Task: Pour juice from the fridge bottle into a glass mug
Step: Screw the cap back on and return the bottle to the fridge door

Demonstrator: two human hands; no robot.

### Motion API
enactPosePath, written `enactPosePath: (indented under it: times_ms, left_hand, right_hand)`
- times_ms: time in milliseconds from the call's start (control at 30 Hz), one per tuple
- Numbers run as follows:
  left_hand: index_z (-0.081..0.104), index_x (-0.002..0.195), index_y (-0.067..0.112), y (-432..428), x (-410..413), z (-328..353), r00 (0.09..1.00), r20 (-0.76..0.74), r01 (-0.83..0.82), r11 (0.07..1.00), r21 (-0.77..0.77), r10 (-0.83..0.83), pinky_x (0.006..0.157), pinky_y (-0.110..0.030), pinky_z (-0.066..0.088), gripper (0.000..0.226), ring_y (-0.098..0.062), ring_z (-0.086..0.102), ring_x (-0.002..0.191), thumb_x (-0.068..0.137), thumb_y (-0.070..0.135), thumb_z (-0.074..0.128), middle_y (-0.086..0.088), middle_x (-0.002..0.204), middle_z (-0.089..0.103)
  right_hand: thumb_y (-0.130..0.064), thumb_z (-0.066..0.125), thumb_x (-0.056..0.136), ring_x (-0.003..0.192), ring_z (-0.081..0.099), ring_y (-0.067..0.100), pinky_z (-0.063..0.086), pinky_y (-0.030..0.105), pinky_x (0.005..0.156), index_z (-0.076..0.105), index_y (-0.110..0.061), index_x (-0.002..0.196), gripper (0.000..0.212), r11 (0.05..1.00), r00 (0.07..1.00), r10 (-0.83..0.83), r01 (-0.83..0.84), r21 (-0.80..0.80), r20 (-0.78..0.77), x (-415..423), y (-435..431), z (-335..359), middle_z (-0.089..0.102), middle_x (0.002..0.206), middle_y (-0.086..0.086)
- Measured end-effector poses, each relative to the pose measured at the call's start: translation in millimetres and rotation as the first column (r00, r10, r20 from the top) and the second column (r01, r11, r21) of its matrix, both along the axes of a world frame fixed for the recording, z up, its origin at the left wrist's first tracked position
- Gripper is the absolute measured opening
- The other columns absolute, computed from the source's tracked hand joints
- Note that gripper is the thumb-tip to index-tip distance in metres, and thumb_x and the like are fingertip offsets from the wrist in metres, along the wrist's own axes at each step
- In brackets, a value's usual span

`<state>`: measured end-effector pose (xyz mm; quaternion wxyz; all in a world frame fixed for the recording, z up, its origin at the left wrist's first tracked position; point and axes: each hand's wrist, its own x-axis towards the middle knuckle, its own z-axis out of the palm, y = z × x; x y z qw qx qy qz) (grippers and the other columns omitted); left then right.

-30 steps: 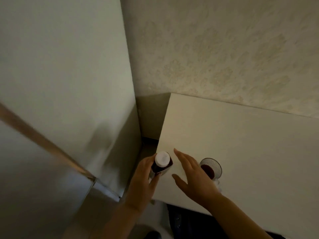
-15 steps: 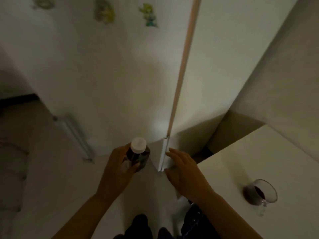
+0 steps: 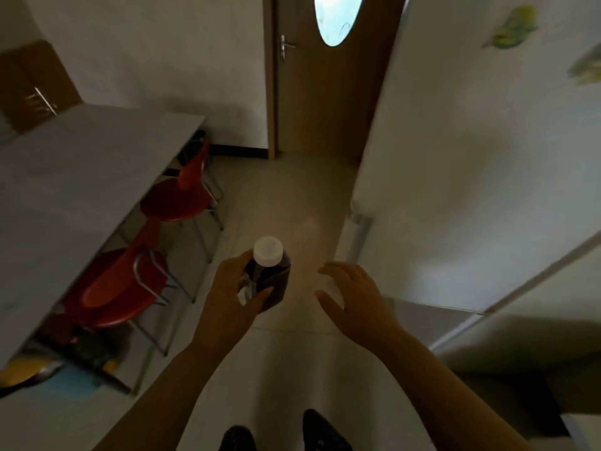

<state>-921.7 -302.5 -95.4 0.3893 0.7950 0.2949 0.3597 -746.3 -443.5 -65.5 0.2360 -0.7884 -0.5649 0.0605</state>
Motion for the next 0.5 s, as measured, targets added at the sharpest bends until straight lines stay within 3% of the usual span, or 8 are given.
enactPosePath:
  times_ms: [100,233,400,500]
  left_hand:
    - [0.03,0.124,0.052,51.8,-19.6,0.4,1.0,0.001,-0.018,1.0,-0.026,0.018,0.094,-0.028,0.039,0.075,-0.008,0.042,0.119,0.079,0.009,0.072,0.032,0.124,0.034]
    - [0.029,0.123,0.05,111.7,-28.5,-0.8,0.999,0.013,-0.042,0.999,-0.027,0.042,0.096,-0.033,0.041,0.072,-0.009,0.041,0.119,0.08,0.01,0.071,0.035,0.124,0.031]
    - [0.036,0.129,0.039,194.1,-8.3,-13.1,0.998,0.016,-0.05,0.99,-0.128,0.053,0.098,-0.042,0.045,0.067,-0.018,0.046,0.122,0.08,0.009,0.071,0.007,0.133,0.044]
    - [0.036,0.123,0.046,240.1,21.6,-13.4,0.998,0.057,-0.026,0.993,-0.117,0.033,0.097,-0.038,0.043,0.068,-0.016,0.046,0.12,0.08,0.007,0.071,0.019,0.127,0.043]
  right_hand:
    - [-0.047,0.044,0.091,0.125,0.041,0.016,0.03,0.025,0.101,0.048,-0.022,0.129,0.046,0.999,0.999,0.037,-0.037,0.001,0.021,-19.3,59.8,1.3,0.049,0.134,-0.001]
    - [-0.052,0.036,0.088,0.123,0.044,0.018,0.032,0.027,0.1,0.051,-0.02,0.126,0.052,1.0,0.999,0.031,-0.031,-0.005,0.022,-27.1,126.0,0.8,0.052,0.131,0.001]
    - [-0.048,0.041,0.089,0.123,0.043,0.015,0.032,0.024,0.1,0.05,-0.021,0.126,0.047,0.999,1.0,-0.007,0.006,-0.045,-0.015,-12.7,201.7,-13.6,0.052,0.131,-0.001]
    - [-0.048,0.041,0.089,0.118,0.049,0.015,0.041,0.03,0.099,0.052,-0.021,0.124,0.046,0.999,0.999,-0.043,0.043,-0.03,-0.014,6.7,243.0,-24.7,0.056,0.126,0.0]
